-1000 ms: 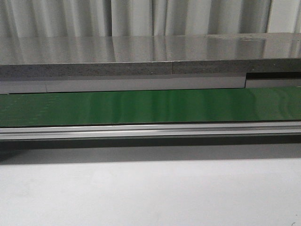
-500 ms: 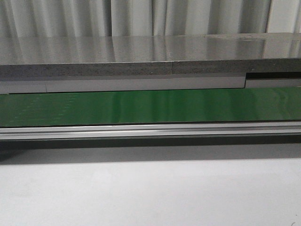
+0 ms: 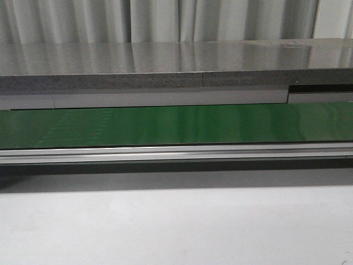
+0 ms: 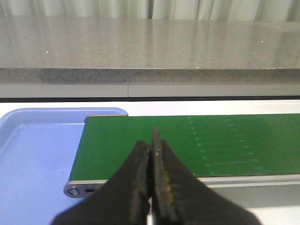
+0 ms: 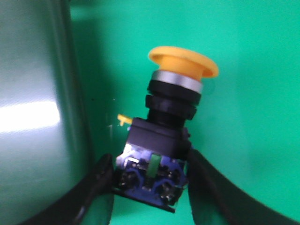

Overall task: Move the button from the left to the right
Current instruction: 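Lower the push-button into the green tray and open the right gripper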

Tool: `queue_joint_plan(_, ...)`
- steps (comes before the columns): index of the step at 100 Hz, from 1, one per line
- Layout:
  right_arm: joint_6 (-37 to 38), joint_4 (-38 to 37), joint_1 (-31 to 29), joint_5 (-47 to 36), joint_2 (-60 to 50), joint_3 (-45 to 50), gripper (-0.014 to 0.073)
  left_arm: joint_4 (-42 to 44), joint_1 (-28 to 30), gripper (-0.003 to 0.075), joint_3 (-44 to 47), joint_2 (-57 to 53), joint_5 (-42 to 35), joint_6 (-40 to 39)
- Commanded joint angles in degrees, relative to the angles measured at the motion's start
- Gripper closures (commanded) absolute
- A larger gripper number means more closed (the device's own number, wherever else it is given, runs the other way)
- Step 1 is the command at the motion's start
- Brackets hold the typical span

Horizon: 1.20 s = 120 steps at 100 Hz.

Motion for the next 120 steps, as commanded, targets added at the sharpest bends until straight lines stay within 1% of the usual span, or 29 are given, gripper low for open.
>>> queue_joint_plan(1, -0.71, 0.18, -0.25, -2.00, -2.65, -1.82, 0.0279, -0.57, -0.50, 0.0741, -1.57, 0.35, -4.41, -0.27)
queue_joint_plan(15, -0.71, 0.18, -0.25, -2.17, -2.46, -1.82, 0.0228, -0.57, -0.50, 0.0741, -1.57, 0.35, -4.41, -0.27)
queue_joint_plan(34, -0.71, 0.18, -0.25, -2.02, -2.46, -1.82, 0.0097, -0.57, -0.50, 0.0741, -1.57, 0.35, -4.41, -0.27)
queue_joint_plan(41, -0.71, 0.18, -0.25, -1.82, -2.46, -1.82, 0.0063, -0.57, -0.50, 0.0741, -1.57, 0.35, -4.41, -0.27)
queue_joint_plan(58, -0.53, 0.18, -0.25, -1.69, -2.68, -1.82, 0.0064, -0.57, -0.50, 0.0741, -1.57, 0.35, -4.41, -0.27)
queue_joint_plan(73, 0.15, 0.38, -0.25, -2.69, -4.96, -1.93, 0.0064, -0.57, -0.50, 0.0741, -1.57, 0.35, -4.41, -0.27)
queue_joint_plan(86, 0.13, 4.04, 0.35, -5.59, -8.53, -1.93, 0.0064, -0.57, -0.50, 0.0741, -1.57, 0.35, -4.41, -0.27)
queue_joint_plan(96, 0.13, 7.36, 1.86, -7.55, -11.61, -1.93, 0.0064, -0.57, -0.50, 0.0741, -1.57, 0.35, -4.41, -0.27)
queue_joint_plan(120, 0.13, 9.46, 8.10, -10.36, -17.72, -1.76, 0.0065, -0.57, -0.50, 0.0741, -1.57, 0.35, -4.41, -0.27)
